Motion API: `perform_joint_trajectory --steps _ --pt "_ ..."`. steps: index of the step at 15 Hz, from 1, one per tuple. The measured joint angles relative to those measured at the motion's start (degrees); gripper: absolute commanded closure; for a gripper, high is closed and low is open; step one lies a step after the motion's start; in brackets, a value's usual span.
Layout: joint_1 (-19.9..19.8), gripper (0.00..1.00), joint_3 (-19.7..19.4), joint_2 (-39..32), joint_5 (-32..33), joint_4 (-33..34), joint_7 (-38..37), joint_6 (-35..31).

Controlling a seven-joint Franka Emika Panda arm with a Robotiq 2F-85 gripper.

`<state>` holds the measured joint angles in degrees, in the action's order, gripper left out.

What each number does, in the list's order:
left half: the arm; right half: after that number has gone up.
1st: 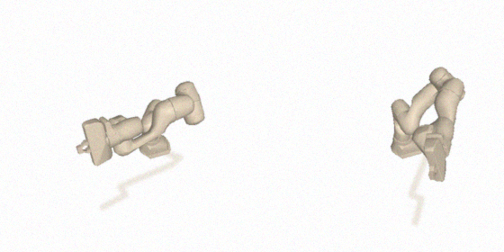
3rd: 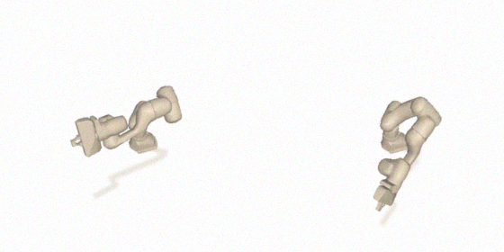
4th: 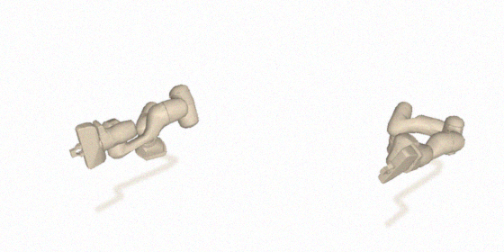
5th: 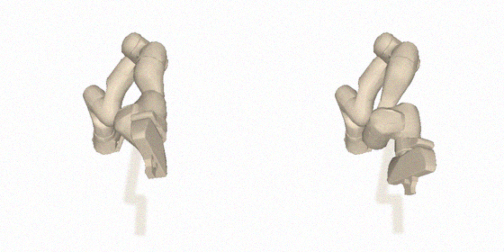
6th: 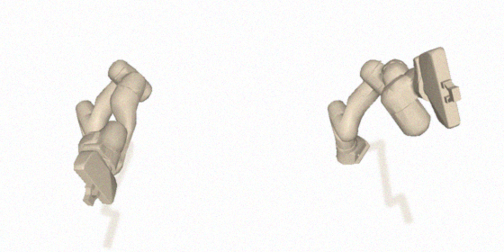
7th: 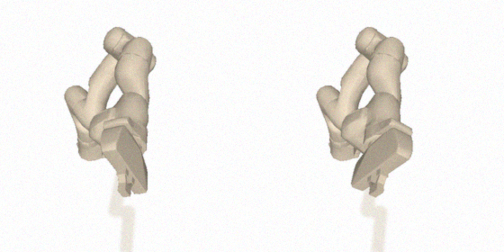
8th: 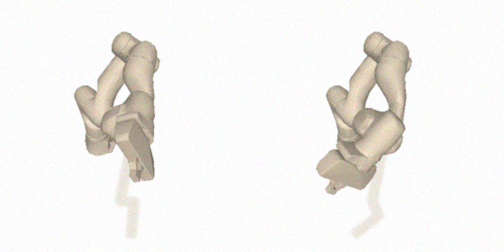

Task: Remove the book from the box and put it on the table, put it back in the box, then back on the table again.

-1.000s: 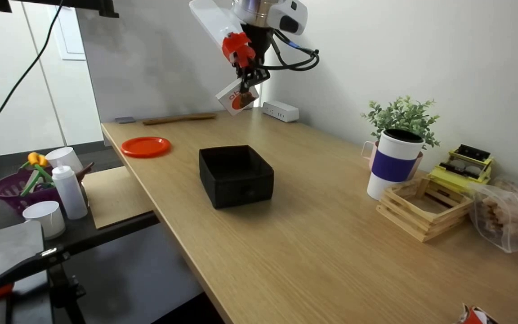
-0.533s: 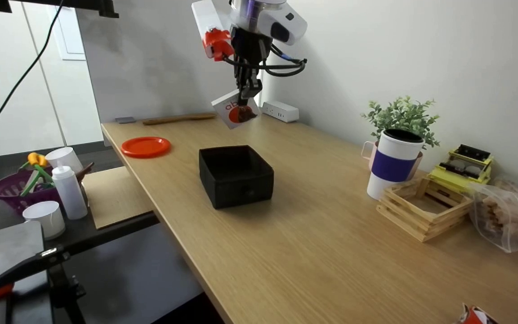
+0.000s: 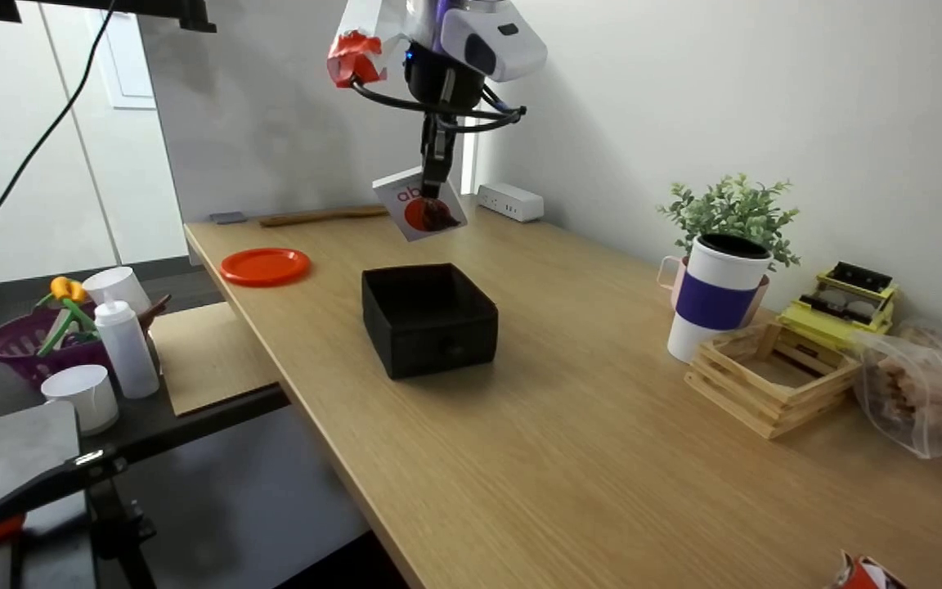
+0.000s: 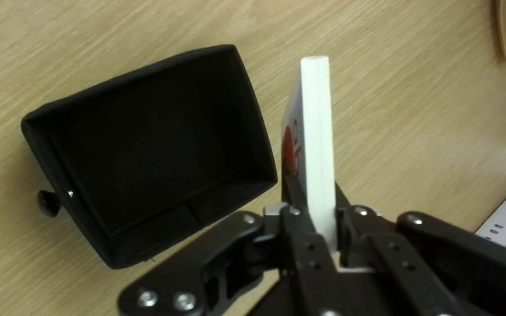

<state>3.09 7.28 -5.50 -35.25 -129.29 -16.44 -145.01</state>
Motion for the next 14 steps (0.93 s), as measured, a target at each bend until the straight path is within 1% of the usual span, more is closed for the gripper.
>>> perform_joint_trajectory --steps 4,7,10,14 --pt "0.0 0.96 -0.2 1.4 0.0 -2.3 -5.3 0.9" --pt "0.0 0.96 -1.0 2.3 0.0 -4.0 -8.1 2.4" --pt "0.0 0.96 -2.1 2.5 -0.1 -4.6 -9.6 5.0" --pt "-0.1 0.96 -3.4 2.5 -1.0 -4.6 -9.8 9.7"
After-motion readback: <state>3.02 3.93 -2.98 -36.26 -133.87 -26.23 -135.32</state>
